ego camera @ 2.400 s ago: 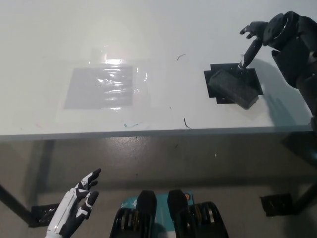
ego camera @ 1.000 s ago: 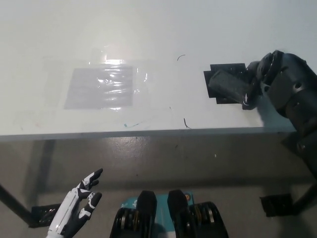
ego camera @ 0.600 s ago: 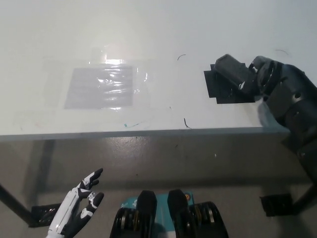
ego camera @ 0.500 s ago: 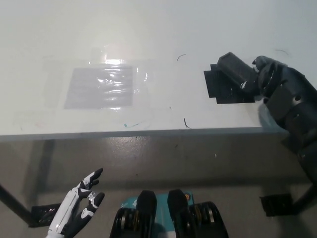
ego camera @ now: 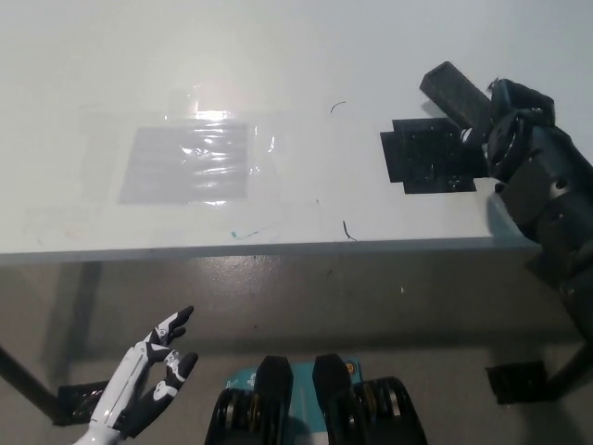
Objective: A whiteboard eraser is kept on the black marked spot on the table infront of the robot and the robot uses its right hand to swipe it back and forth on the table twice to clean it
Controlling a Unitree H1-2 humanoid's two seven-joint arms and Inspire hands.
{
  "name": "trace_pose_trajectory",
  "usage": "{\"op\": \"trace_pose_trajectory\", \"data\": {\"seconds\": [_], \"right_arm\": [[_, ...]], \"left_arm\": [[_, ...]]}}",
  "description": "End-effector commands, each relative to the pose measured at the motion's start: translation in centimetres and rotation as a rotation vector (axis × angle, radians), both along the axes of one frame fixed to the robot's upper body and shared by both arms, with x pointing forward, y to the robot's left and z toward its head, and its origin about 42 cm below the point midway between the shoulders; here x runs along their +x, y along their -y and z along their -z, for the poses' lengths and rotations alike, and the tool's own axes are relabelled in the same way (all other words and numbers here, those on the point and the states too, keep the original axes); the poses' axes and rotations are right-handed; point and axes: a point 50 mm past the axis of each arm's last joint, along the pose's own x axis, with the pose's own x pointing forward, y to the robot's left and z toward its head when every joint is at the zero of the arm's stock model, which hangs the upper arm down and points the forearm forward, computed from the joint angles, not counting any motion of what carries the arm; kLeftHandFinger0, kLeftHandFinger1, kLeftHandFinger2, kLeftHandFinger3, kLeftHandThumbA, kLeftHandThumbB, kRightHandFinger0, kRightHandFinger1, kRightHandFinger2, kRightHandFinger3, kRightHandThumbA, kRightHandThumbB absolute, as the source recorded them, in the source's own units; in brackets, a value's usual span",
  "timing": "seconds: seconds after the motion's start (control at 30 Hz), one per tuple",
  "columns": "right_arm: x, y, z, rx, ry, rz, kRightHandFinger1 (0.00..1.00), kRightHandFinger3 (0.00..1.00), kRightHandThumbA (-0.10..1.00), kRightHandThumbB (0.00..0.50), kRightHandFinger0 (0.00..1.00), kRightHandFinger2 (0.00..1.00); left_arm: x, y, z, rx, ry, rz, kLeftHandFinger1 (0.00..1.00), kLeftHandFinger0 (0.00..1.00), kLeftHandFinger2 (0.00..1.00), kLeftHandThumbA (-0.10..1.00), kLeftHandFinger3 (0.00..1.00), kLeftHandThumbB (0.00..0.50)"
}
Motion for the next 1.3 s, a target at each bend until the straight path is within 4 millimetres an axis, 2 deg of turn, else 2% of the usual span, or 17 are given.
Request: {"op": "trace_pose_trajectory", "data": {"seconds": [0.0,0.07,0.1,0.23,0.27,0.37,0.4,0.47,0.53,0.67,0.7,0.9,1.07,1.1,1.17,1.23,1.27], "right_arm": [[0.7,-2.3,-2.5,-0.036,0.072,-0.069,0.0,0.92,0.03,0.203,0.0,0.17],[0.2,-4.2,-1.0,-0.044,0.055,-0.109,0.0,0.95,0.07,0.208,0.0,0.11],[0.0,-5.0,-0.5,-0.037,0.037,-0.118,0.02,1.0,0.08,0.199,0.0,0.14],[-0.8,-8.1,1.2,-0.035,0.002,-0.187,0.0,1.0,0.05,0.198,0.0,0.16],[-1.1,-9.0,1.8,-0.048,-0.018,-0.202,0.03,1.0,0.11,0.194,0.0,0.2],[-1.9,-11.0,3.2,-0.076,-0.05,-0.241,0.08,1.0,0.1,0.193,0.03,0.31],[-2.4,-12.1,3.9,-0.059,-0.057,-0.263,0.05,1.0,0.06,0.196,0.0,0.29],[-2.9,-13.6,4.4,-0.044,-0.069,-0.284,0.1,1.0,0.15,0.188,0.04,0.32],[-3.4,-15.0,4.7,-0.022,-0.067,-0.314,0.05,1.0,0.12,0.191,0.0,0.26],[-4.5,-19.6,4.1,0.02,-0.082,-0.398,0.08,0.99,0.1,0.209,0.03,0.29],[-4.9,-21.1,3.6,0.025,-0.071,-0.434,0.07,0.94,0.1,0.206,0.0,0.27],[-6.5,-27.7,-0.1,0.055,-0.017,-0.563,0.01,1.0,0.09,0.186,0.0,0.13],[-7.1,-29.6,-1.5,0.105,0.003,-0.602,0.01,0.95,0.06,0.178,0.0,0.16],[-7.1,-29.6,-1.5,0.107,0.0,-0.603,0.02,0.96,0.06,0.175,0.0,0.17],[-7.1,-29.5,-1.2,0.116,-0.002,-0.61,0.02,0.89,0.06,0.186,0.0,0.17],[-7.0,-29.2,-1.1,0.107,-0.008,-0.6,0.02,0.94,-0.01,0.173,0.0,0.18],[-6.9,-28.9,-0.9,0.108,-0.012,-0.591,0.01,0.93,0.02,0.175,0.0,0.18]], "left_arm": [[0.7,-0.3,-1.5,0.035,0.045,0.027,1.0,1.0,1.0,0.8,1.0,0.482],[0.5,-0.3,-1.4,0.04,0.036,0.025,1.0,1.0,1.0,0.8,1.0,0.483],[0.4,-0.3,-1.4,0.041,0.035,0.024,1.0,1.0,1.0,0.8,1.0,0.482],[0.4,-0.4,-1.2,0.046,0.038,0.02,1.0,1.0,1.0,0.8,1.0,0.478],[0.3,-0.4,-1.1,0.042,0.036,0.021,1.0,1.0,1.0,0.8,1.0,0.479],[0.3,-0.4,-1.2,0.05,0.038,0.021,1.0,1.0,1.0,0.8,1.0,0.479],[0.3,-0.5,-1.1,0.053,0.036,0.021,1.0,1.0,1.0,0.8,1.0,0.48],[0.2,-0.8,-1.2,0.055,0.035,0.021,1.0,1.0,1.0,0.8,1.0,0.48],[0.2,-0.9,-1.2,0.05,0.034,0.021,1.0,1.0,1.0,0.8,1.0,0.481],[0.1,-1.2,-0.8,0.023,0.054,-0.019,1.0,1.0,1.0,0.8,1.0,0.467],[0.1,-1.3,-0.8,0.022,0.054,-0.03,1.0,1.0,1.0,0.81,1.0,0.455],[0.1,-1.6,-0.9,-0.004,0.045,-0.041,1.0,1.0,1.0,0.83,1.0,0.446],[0.2,-1.5,-1.0,0.003,0.051,-0.032,1.0,1.0,1.0,0.82,1.0,0.442],[0.2,-1.5,-1.0,0.004,0.049,-0.032,1.0,1.0,1.0,0.83,1.0,0.443],[0.1,-1.5,-1.1,0.011,0.05,-0.034,1.0,1.0,1.0,0.82,1.0,0.443],[0.0,-1.5,-1.1,0.01,0.053,-0.032,1.0,1.0,1.0,0.81,1.0,0.44],[0.1,-1.5,-1.0,0.011,0.058,-0.031,1.0,1.0,1.0,0.81,1.0,0.434]]}}
